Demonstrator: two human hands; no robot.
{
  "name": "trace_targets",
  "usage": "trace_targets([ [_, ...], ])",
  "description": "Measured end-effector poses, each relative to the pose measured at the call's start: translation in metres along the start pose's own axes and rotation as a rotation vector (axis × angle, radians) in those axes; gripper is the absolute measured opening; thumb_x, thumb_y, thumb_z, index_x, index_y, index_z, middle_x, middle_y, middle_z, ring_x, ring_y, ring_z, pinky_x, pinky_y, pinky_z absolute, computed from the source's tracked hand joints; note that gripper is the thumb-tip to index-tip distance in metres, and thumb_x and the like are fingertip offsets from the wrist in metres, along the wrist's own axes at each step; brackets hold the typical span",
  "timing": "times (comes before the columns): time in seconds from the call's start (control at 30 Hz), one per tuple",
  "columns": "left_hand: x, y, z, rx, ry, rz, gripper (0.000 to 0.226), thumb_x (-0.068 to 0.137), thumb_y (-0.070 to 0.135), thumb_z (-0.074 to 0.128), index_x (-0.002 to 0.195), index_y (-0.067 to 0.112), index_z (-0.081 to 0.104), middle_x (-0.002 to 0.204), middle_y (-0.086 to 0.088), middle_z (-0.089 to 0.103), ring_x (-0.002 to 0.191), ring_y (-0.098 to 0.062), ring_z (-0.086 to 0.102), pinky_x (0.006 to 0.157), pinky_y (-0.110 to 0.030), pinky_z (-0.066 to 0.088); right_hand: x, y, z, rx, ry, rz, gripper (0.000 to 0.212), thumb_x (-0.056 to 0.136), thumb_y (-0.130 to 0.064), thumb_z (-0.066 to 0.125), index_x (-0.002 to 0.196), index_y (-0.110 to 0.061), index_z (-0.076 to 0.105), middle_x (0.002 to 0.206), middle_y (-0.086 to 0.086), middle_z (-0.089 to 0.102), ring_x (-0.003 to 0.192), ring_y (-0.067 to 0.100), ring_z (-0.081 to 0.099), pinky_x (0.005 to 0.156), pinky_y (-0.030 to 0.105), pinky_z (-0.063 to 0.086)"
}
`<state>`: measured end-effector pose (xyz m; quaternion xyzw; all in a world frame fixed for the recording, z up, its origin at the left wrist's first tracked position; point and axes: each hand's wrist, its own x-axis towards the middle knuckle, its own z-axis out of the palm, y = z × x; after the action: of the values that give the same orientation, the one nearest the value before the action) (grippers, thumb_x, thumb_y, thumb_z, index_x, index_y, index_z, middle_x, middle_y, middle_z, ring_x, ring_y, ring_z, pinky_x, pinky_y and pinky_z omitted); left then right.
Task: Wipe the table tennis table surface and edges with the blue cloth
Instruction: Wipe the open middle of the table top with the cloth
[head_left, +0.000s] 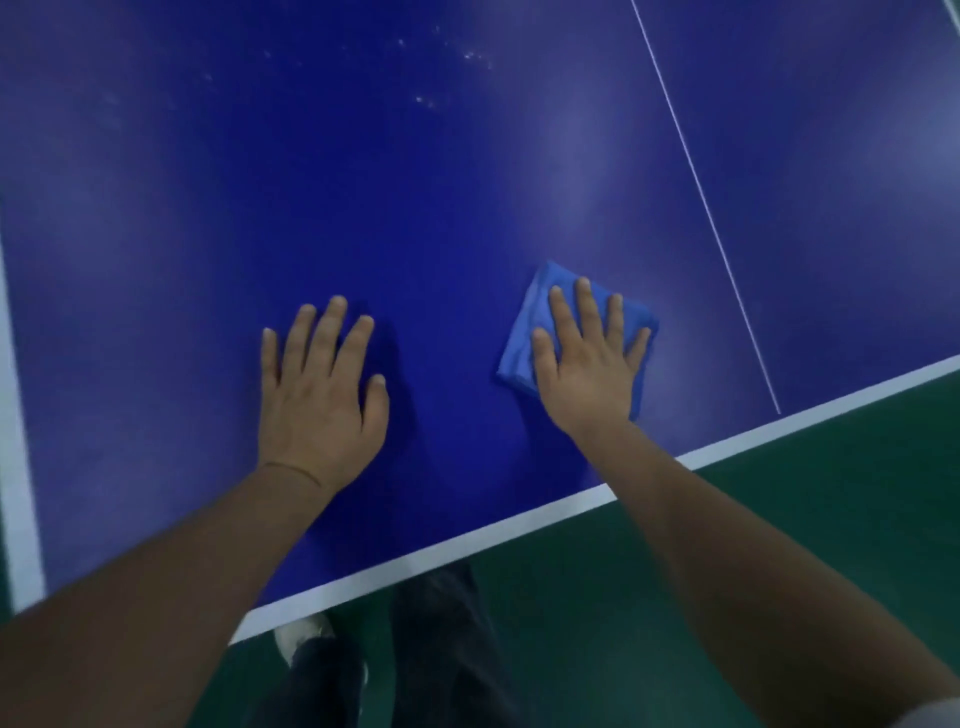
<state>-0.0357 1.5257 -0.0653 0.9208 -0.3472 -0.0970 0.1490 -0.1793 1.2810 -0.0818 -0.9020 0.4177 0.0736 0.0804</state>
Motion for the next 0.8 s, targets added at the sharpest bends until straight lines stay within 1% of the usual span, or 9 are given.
trace_targets([
  [0.17,0.048,0.008,0.015,0.044,-0.016,-0.036,0.064,0.096,0.041,0.028,0.154,0.013,0.035,0.164,-0.012,0.024,0.153,-0.03,0.014,0.124,-0.056,0.003,-0.019,0.114,-0.011,0.014,-0.011,0.329,0.066,0.097,-0.064,0.011,0.158,-0.041,0.011,0.168,-0.012,0.002,0.155,0.026,-0.003,0.118,0.066,-0.004],
  [0.3,0.051,0.008,0.019,0.099,-0.035,-0.034,0.064,0.097,0.041,0.026,0.154,0.013,0.035,0.163,-0.013,0.025,0.153,-0.031,0.015,0.124,-0.056,0.003,0.043,0.104,-0.02,0.123,0.078,0.552,0.069,0.096,-0.061,0.008,0.16,-0.035,0.012,0.169,-0.003,0.004,0.154,0.034,-0.001,0.117,0.07,0.0],
  [0.37,0.051,0.012,0.015,0.114,-0.041,-0.051,0.064,0.096,0.04,0.028,0.153,0.012,0.037,0.163,-0.013,0.026,0.152,-0.032,0.016,0.124,-0.057,0.004,0.062,0.058,-0.018,0.065,0.097,0.376,0.068,0.097,-0.057,0.016,0.159,-0.031,0.022,0.168,0.001,0.013,0.153,0.039,0.01,0.118,0.069,0.004],
  [0.47,0.053,0.018,0.011,0.134,-0.049,-0.059,0.065,0.094,0.04,0.029,0.15,0.009,0.042,0.16,-0.016,0.031,0.15,-0.035,0.021,0.123,-0.058,0.007,0.062,0.013,-0.009,-0.066,0.081,-0.401,0.058,0.101,-0.051,0.031,0.154,-0.029,0.038,0.163,0.003,0.029,0.151,0.04,0.021,0.118,0.067,0.01],
  [0.5,0.053,0.018,0.01,0.132,-0.05,-0.051,0.065,0.093,0.04,0.03,0.149,0.008,0.044,0.16,-0.017,0.032,0.15,-0.036,0.023,0.123,-0.059,0.008,0.077,0.018,-0.013,-0.1,0.077,-0.542,0.056,0.101,-0.051,0.033,0.152,-0.029,0.041,0.162,0.002,0.032,0.15,0.039,0.023,0.117,0.069,0.014],
  [0.57,0.058,0.016,0.009,0.141,-0.028,-0.031,0.066,0.092,0.04,0.031,0.147,0.006,0.046,0.159,-0.017,0.033,0.15,-0.035,0.023,0.123,-0.058,0.006,0.129,0.04,-0.028,-0.111,0.092,-0.423,0.057,0.101,-0.05,0.031,0.154,-0.03,0.038,0.164,0.002,0.029,0.151,0.039,0.021,0.116,0.069,0.016],
  [0.63,0.072,0.01,0.005,0.139,0.009,-0.06,0.067,0.092,0.041,0.032,0.148,0.005,0.043,0.161,-0.016,0.031,0.152,-0.034,0.02,0.124,-0.055,0.0,0.183,0.048,-0.043,-0.001,0.109,0.015,0.06,0.102,-0.052,0.023,0.159,-0.032,0.024,0.168,-0.001,0.015,0.154,0.036,0.008,0.118,0.068,0.006],
  [0.7,0.089,0.004,0.003,0.123,0.022,-0.133,0.07,0.093,0.043,0.03,0.151,0.005,0.037,0.163,-0.016,0.027,0.154,-0.032,0.014,0.125,-0.052,-0.004,0.207,0.021,-0.045,0.092,0.124,0.265,0.062,0.102,-0.053,0.019,0.16,-0.032,0.017,0.169,-0.001,0.009,0.154,0.037,0.003,0.117,0.069,0.003],
  [0.8,0.097,0.0,0.005,0.146,-0.015,-0.15,0.071,0.094,0.045,0.027,0.153,0.006,0.036,0.163,-0.016,0.025,0.154,-0.031,0.013,0.125,-0.053,0.002,0.181,-0.041,-0.027,0.003,0.106,-0.09,0.063,0.1,-0.055,0.014,0.159,-0.032,0.02,0.168,-0.001,0.014,0.153,0.038,0.009,0.118,0.068,0.001],
])
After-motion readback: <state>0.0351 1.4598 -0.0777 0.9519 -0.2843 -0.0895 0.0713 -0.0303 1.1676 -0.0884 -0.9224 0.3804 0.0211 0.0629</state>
